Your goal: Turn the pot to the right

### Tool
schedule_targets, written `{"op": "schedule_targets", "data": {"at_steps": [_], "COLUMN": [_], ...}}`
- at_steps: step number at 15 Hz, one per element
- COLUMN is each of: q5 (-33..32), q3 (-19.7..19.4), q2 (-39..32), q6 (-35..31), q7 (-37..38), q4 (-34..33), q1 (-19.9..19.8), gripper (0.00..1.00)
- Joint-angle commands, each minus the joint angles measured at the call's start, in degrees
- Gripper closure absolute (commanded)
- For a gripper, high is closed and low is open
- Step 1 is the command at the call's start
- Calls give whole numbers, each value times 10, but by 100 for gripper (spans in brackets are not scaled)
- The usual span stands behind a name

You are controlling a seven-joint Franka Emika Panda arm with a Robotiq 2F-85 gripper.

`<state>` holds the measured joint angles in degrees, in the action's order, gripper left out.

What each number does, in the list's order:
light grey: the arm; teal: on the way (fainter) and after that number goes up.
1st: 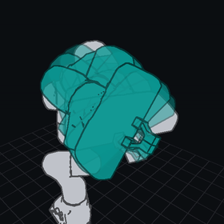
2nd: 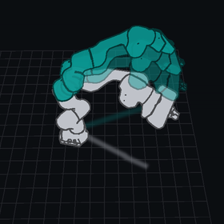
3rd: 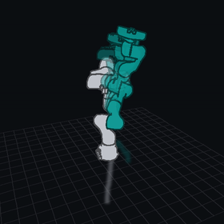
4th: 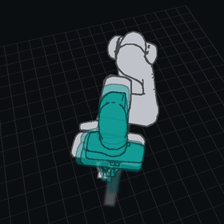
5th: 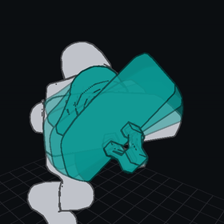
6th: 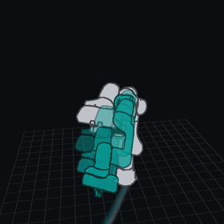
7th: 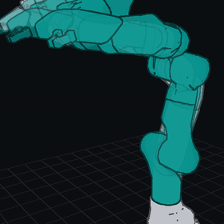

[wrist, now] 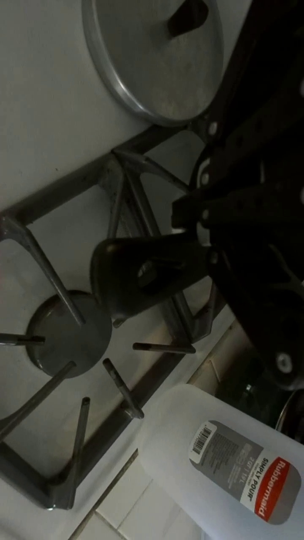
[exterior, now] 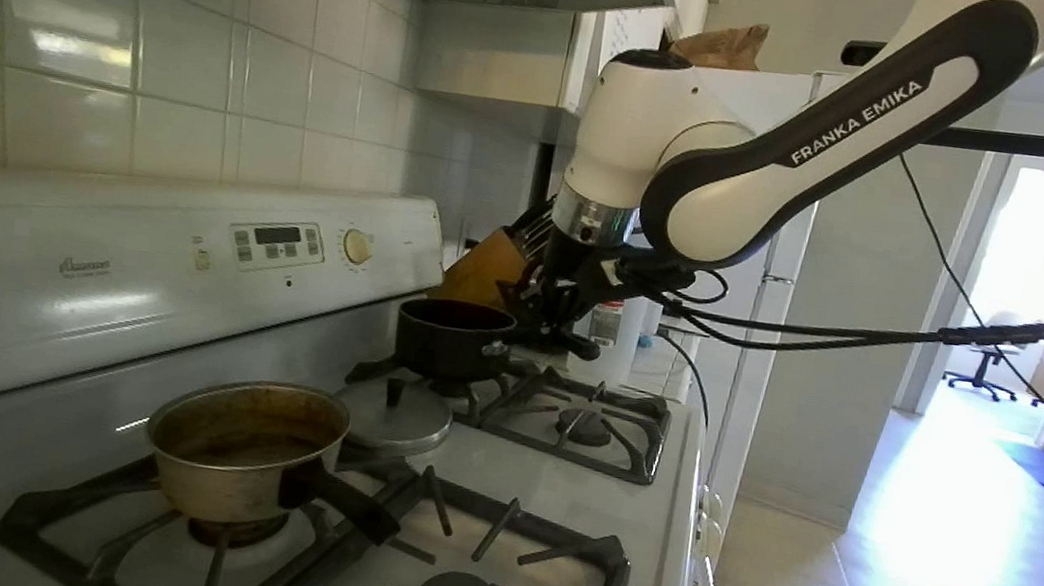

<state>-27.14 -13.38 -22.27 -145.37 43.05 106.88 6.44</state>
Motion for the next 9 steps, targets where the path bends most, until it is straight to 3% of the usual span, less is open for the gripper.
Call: {"op": "schedule_targets", "data": {"at_steps": [1, 9], "q5": [1, 4], "q3": [-1, -8], "q2": [-11, -19], "q6": [16, 24], "q7": [-38, -85], "q4": [-23, -33], "q1": [-10, -26], "gripper": [100, 100]}}
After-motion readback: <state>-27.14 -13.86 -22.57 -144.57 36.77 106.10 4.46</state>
